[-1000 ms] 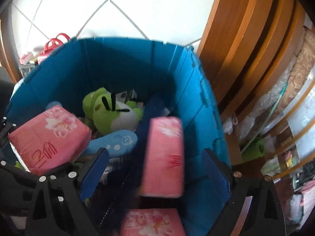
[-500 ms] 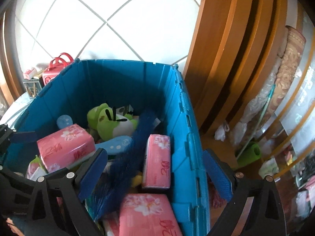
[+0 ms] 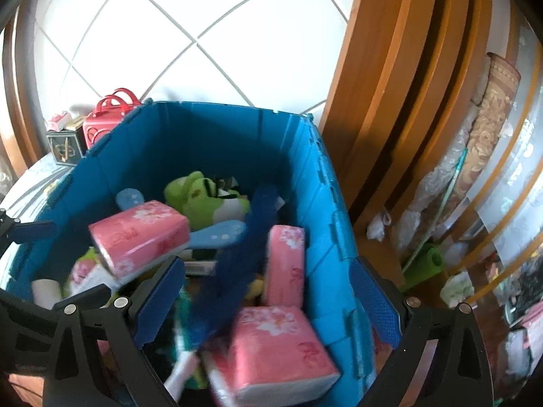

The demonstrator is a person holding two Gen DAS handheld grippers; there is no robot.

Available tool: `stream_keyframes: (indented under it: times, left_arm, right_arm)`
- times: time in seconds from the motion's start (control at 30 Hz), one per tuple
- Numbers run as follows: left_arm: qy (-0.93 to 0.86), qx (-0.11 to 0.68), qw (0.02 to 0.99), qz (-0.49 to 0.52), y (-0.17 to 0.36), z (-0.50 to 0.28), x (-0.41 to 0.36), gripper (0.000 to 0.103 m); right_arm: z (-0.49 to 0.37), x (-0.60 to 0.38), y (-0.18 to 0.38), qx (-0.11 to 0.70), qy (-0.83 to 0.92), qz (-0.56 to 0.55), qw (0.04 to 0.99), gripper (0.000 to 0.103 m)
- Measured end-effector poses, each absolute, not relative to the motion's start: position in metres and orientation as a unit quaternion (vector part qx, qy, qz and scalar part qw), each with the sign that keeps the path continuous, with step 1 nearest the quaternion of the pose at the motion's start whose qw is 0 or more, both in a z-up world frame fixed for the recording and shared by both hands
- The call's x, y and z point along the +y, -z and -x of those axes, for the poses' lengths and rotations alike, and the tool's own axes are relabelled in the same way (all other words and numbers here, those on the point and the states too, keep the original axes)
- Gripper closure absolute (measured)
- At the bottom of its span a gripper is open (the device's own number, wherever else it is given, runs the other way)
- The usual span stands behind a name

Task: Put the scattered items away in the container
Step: 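Move both tools back toward the white bottle and ointment box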

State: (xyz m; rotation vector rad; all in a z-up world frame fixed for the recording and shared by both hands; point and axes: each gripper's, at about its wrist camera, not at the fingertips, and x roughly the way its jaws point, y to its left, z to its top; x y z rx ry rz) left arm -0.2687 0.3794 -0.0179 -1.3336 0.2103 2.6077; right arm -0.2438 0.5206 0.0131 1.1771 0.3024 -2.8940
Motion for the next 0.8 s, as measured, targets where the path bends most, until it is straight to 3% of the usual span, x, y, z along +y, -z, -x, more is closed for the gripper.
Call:
stream_keyframes:
  times: [0.37, 0.8]
  left_arm:
    - [-0.902, 0.038, 0.089, 0.421, -0.002, 0.199, 0.226, 0.009]
    - [-0.937, 0.04, 0.022, 0.348, 0.004, 0.153, 0.034, 0.009]
  right_arm:
    - [0.195, 0.376, -0.031, 0.116, 0.931, -0.345, 0.017, 0.003]
    - [0.178, 0.175, -0.011, 0.092, 0.938, -0.312, 0.122, 0.002]
